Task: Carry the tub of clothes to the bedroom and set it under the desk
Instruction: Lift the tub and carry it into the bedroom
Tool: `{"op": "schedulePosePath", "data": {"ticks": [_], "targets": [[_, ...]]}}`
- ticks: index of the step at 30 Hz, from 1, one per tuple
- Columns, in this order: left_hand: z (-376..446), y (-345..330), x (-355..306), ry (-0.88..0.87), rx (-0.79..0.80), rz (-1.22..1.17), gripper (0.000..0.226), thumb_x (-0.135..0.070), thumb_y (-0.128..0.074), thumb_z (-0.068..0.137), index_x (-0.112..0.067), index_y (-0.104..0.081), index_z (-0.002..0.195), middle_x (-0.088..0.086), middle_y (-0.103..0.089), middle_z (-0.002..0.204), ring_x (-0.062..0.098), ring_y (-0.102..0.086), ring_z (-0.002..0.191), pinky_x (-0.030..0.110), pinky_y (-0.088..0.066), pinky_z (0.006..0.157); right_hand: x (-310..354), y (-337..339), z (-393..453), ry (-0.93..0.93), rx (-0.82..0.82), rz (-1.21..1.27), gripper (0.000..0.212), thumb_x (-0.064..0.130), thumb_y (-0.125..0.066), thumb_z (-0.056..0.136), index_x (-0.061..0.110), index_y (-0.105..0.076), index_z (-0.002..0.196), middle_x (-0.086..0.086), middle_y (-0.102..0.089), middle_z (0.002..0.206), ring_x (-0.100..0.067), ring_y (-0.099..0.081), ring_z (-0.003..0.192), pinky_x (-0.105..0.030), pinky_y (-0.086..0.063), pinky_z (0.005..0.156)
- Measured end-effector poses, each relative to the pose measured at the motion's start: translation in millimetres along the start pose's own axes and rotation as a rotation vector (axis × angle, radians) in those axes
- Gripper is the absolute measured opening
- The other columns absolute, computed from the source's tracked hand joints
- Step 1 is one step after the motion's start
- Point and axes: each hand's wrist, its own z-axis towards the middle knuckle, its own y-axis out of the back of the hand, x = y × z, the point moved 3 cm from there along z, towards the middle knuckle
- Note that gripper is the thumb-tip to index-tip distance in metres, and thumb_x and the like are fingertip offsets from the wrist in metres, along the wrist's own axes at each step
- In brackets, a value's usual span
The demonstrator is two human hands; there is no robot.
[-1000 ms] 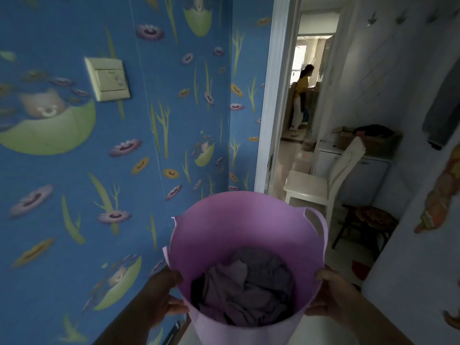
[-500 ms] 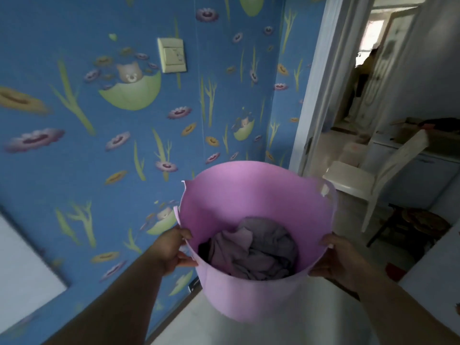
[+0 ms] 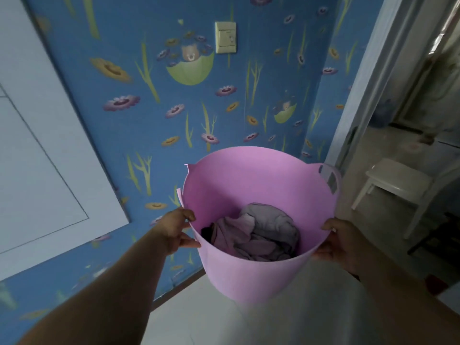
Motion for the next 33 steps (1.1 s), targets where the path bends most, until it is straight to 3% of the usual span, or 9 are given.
{"op": "schedulePosePath", "data": {"ticks": [2, 6, 11, 18, 24, 27, 29, 31, 33], "targets": [[-10.0, 14.0, 4.9, 0.004, 0.0, -0.016, 0.018, -0.002, -0.051, 0.089, -0.012, -0.06, 0.101, 0.019, -0.05, 0.14, 0.059, -0.06, 0.115, 0.054, -0.065, 0.056, -7.0, -7.0, -10.5, 0.012, 0.001, -0.017, 0.007, 0.01, -0.053, 0.084, 0.017, -0.05, 0.082, -0.006, -0.057, 0.048, -0.033, -0.061, 0.041, -0.048, -0.06, 0.049], [-30.6, 42.9, 16.2, -0.003, 0.016, -0.021, 0.019, -0.002, -0.05, 0.09, -0.012, -0.06, 0.103, 0.019, -0.052, 0.135, 0.056, -0.063, 0.11, 0.051, -0.065, 0.056, -22.2, -24.1, -29.7, 0.02, 0.007, -0.023, 0.008, 0.01, -0.054, 0.084, 0.016, -0.051, 0.081, -0.007, -0.056, 0.047, -0.033, -0.06, 0.039, -0.05, -0.06, 0.048], [-59.7, 89.8, 35.7, -0.012, 0.018, -0.042, 0.04, -0.003, -0.05, 0.091, -0.006, -0.053, 0.131, 0.022, -0.054, 0.129, 0.052, -0.065, 0.095, 0.053, -0.066, 0.062, -50.9, -51.0, -60.1, 0.011, 0.036, -0.017, 0.008, 0.01, -0.056, 0.082, 0.016, -0.051, 0.079, -0.007, -0.055, 0.048, -0.032, -0.058, 0.039, -0.052, -0.061, 0.052], [-112.2, 160.9, 72.3, -0.001, -0.031, -0.065, 0.022, -0.001, -0.049, 0.092, -0.005, -0.059, 0.111, 0.017, -0.058, 0.113, 0.052, -0.067, 0.089, 0.051, -0.065, 0.053, -98.0, -97.8, -105.1, 0.004, 0.081, -0.013, 0.01, 0.007, -0.054, 0.082, 0.017, -0.054, 0.083, 0.003, -0.061, 0.045, -0.031, -0.062, 0.038, -0.053, -0.06, 0.049], [-156.1, 218.6, 109.2, 0.004, -0.1, -0.096, 0.034, -0.001, -0.049, 0.093, 0.0, -0.055, 0.126, 0.02, -0.059, 0.118, 0.049, -0.067, 0.082, 0.051, -0.065, 0.052, -132.9, -134.8, -136.4, -0.01, 0.154, -0.065, 0.018, 0.005, -0.054, 0.084, 0.021, -0.059, 0.09, -0.009, -0.064, 0.064, -0.036, -0.068, 0.047, -0.055, -0.06, 0.054], [-180.0, 249.2, 132.5, -0.007, -0.151, -0.117, 0.029, -0.001, -0.048, 0.093, 0.0, -0.058, 0.12, 0.024, -0.057, 0.129, 0.049, -0.067, 0.085, 0.056, -0.065, 0.059, -152.4, -156.2, -151.9, -0.047, 0.232, -0.085, 0.027, 0.006, -0.052, 0.085, 0.014, -0.061, 0.109, -0.019, -0.067, 0.1, -0.045, -0.068, 0.078, -0.054, -0.061, 0.056], [-196.1, 267.5, 147.7, -0.009, -0.177, -0.14, 0.033, 0.0, -0.047, 0.093, 0.0, -0.056, 0.124, 0.025, -0.056, 0.132, 0.054, -0.066, 0.096, 0.064, -0.063, 0.073, -161.8, -170.3, -158.5, -0.046, 0.274, -0.11, 0.027, 0.006, -0.051, 0.086, 0.012, -0.059, 0.112, -0.023, -0.06, 0.114, -0.05, -0.064, 0.09, -0.056, -0.062, 0.057], [-209.5, 281.2, 160.3, 0.009, -0.2, -0.165, 0.04, 0.0, -0.047, 0.093, 0.001, -0.053, 0.132, 0.024, -0.056, 0.13, 0.057, -0.064, 0.103, 0.069, -0.058, 0.085, -166.6, -183.1, -164.4, -0.053, 0.305, -0.142, 0.016, 0.006, -0.052, 0.087, 0.011, -0.056, 0.101, -0.02, -0.055, 0.109, -0.048, -0.065, 0.081, -0.054, -0.062, 0.055], [-227.7, 296.8, 172.0, 0.016, -0.246, -0.204, 0.042, -0.002, -0.046, 0.093, -0.001, -0.052, 0.135, 0.023, -0.056, 0.127, 0.054, -0.063, 0.097, 0.062, -0.063, 0.075, -170.0, -201.1, -168.8, -0.075, 0.364, -0.192, 0.009, 0.007, -0.053, 0.087, 0.011, -0.055, 0.094, -0.016, -0.051, 0.099, -0.042, -0.065, 0.065, -0.05, -0.061, 0.052]]}}
